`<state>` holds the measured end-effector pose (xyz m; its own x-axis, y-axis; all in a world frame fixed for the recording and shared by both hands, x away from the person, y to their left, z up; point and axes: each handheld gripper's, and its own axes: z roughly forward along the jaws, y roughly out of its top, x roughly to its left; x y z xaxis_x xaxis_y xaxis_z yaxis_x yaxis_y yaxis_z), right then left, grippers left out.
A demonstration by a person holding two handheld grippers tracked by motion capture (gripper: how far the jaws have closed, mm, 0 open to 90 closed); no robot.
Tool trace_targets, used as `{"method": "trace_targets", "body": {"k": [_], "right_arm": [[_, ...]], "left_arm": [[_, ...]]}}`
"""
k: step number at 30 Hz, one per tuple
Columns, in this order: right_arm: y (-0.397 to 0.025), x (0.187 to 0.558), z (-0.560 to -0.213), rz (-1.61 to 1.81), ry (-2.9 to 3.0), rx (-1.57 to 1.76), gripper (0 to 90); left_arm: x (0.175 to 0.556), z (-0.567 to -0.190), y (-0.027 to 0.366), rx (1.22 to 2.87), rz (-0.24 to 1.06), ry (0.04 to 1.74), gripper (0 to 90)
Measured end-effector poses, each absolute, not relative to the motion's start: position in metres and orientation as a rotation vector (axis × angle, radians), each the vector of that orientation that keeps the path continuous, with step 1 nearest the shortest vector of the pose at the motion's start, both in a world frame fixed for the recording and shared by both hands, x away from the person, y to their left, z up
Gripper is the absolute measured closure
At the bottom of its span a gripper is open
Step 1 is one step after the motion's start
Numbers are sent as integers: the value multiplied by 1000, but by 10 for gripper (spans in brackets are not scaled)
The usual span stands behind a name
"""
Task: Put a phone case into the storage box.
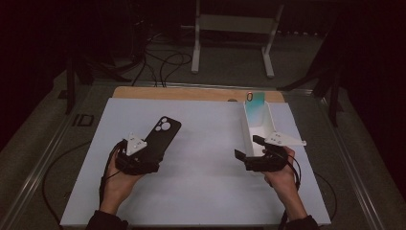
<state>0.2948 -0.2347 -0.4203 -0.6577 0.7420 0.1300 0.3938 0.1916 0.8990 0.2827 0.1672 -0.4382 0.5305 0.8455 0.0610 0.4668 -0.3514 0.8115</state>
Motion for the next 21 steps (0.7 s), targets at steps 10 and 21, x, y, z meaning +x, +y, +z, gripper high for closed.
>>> {"method": "trace_targets", "body": {"k": [10,21], "right_arm": [[-216,304,-413,1478,2195,1057,77],[-205,311,-409,1481,2226,1053,77]], "left_arm": [[279,-430,147,2004,638,965,158],[277,-427,124,2012,625,869,158]]}}
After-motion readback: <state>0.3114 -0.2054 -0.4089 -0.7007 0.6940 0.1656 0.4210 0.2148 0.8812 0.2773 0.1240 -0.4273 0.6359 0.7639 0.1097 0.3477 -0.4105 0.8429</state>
